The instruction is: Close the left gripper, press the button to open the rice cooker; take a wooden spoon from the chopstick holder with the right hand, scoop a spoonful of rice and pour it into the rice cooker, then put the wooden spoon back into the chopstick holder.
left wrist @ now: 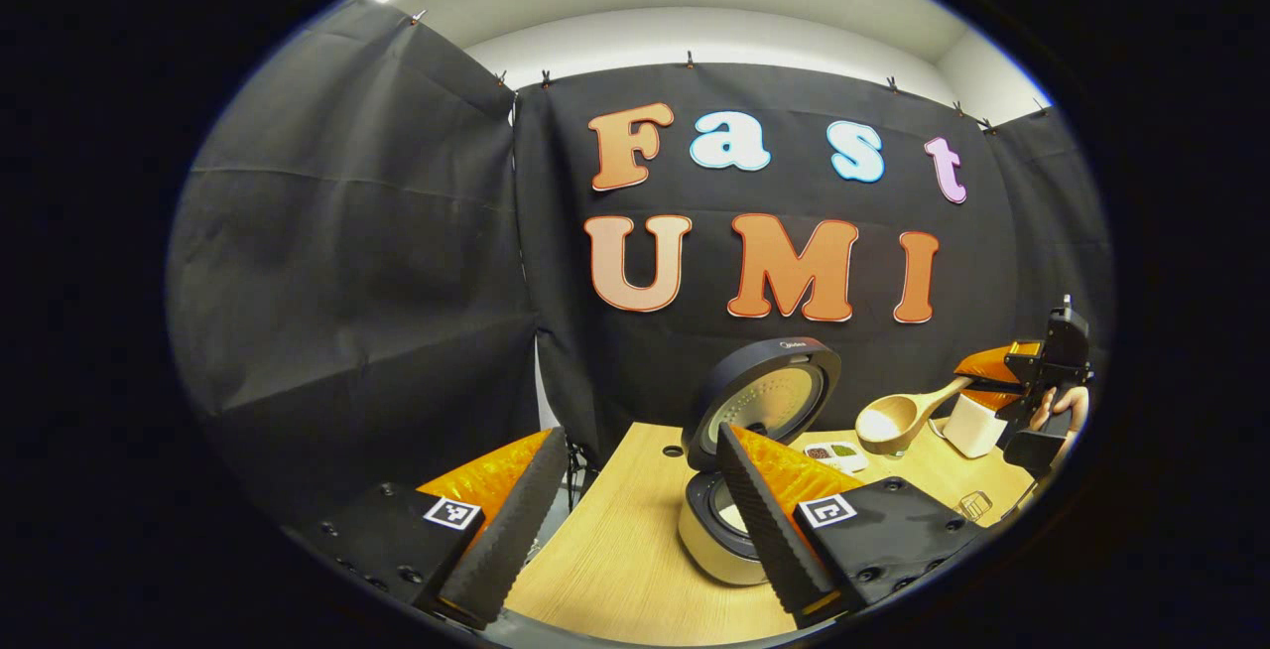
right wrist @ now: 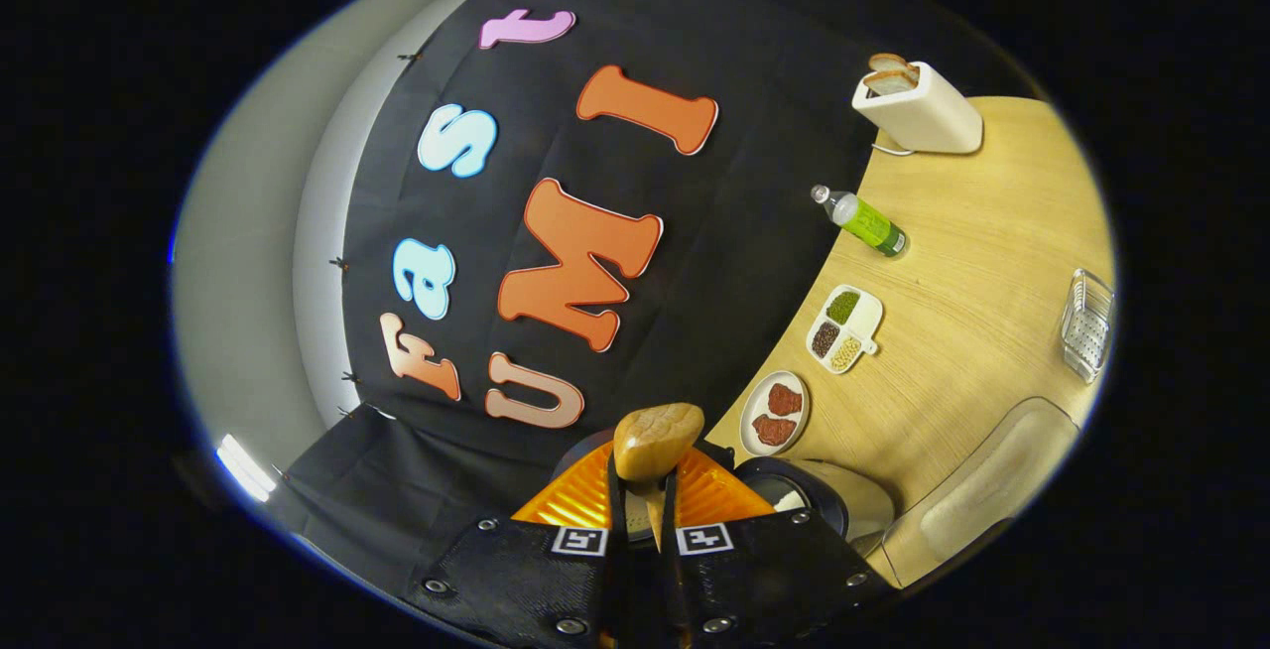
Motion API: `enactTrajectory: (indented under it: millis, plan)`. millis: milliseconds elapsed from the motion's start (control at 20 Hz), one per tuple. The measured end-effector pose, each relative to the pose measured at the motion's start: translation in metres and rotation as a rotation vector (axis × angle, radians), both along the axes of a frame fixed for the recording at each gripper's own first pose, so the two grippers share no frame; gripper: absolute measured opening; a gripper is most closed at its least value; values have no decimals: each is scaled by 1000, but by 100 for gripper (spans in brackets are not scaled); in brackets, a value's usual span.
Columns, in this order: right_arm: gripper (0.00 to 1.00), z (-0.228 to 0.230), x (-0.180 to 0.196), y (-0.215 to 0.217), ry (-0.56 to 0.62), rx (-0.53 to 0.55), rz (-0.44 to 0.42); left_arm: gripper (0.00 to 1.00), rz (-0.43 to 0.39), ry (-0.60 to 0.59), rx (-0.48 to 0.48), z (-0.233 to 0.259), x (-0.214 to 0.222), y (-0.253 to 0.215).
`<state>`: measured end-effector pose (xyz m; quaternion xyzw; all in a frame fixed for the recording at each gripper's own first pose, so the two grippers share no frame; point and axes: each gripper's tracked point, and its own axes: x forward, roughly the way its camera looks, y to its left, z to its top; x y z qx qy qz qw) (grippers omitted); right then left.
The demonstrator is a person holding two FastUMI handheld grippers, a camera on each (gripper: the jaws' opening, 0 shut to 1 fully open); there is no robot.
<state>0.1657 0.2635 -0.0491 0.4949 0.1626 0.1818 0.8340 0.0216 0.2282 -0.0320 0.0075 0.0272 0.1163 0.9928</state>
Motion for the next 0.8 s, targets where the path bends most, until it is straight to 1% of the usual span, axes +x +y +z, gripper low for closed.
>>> enactTrajectory:
  millis: [300, 800]
  plan:
    - [11, 3, 7, 19, -57, -120, -4, 98, -1, 14, 12, -4, 4, 3]
    - [11, 11, 8, 44, -134, -258, 12, 98, 3, 37, 7, -12, 6, 16]
